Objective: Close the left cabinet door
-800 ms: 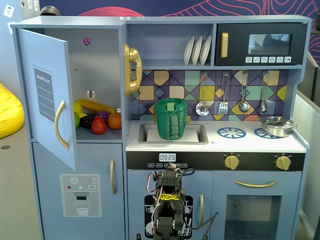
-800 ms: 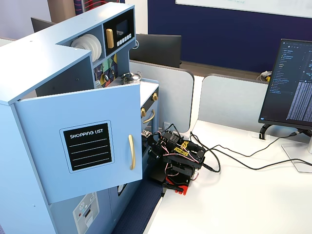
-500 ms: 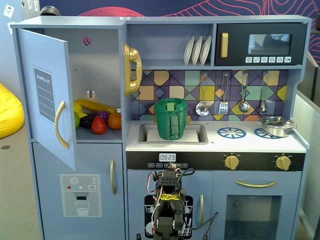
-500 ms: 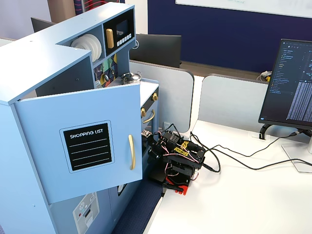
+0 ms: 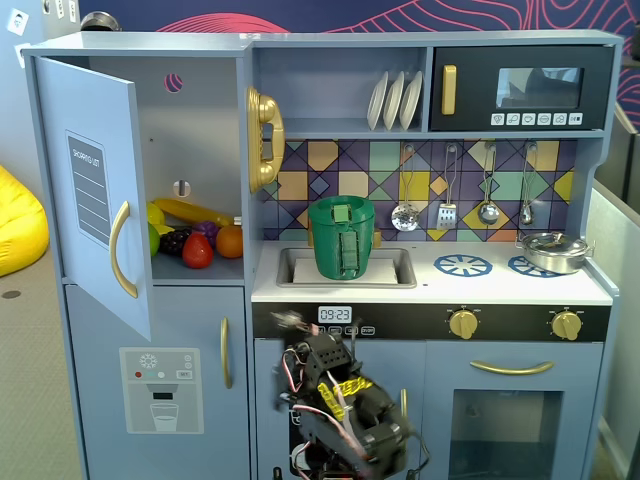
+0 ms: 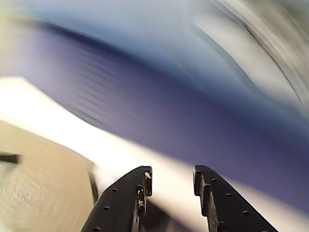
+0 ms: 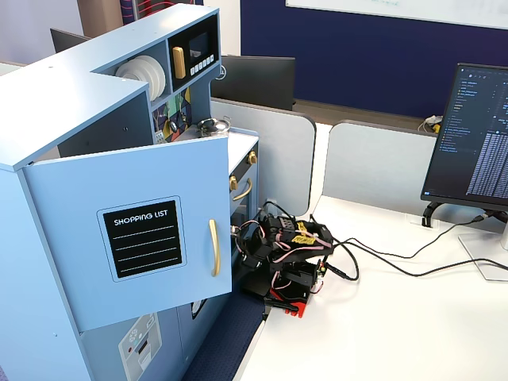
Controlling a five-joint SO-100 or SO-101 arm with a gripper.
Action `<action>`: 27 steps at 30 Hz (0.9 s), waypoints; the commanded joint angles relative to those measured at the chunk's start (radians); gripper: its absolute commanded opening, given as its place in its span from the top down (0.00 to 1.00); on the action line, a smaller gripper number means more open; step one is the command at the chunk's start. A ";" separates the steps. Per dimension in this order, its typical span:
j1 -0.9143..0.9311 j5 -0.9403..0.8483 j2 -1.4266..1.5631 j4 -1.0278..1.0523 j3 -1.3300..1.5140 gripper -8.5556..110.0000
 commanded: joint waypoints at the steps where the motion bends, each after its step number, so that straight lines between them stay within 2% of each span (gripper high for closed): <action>1: -0.431 -0.181 -0.067 -0.282 -0.138 0.93; 5: -0.726 -0.342 -0.138 -0.517 -0.189 0.93; 10: -0.927 -0.462 -0.287 -0.839 -0.227 0.93; 16: -0.948 -0.552 -0.476 -1.040 -0.278 0.93; 27: -0.937 -0.634 -1.000 -1.215 -0.690 0.93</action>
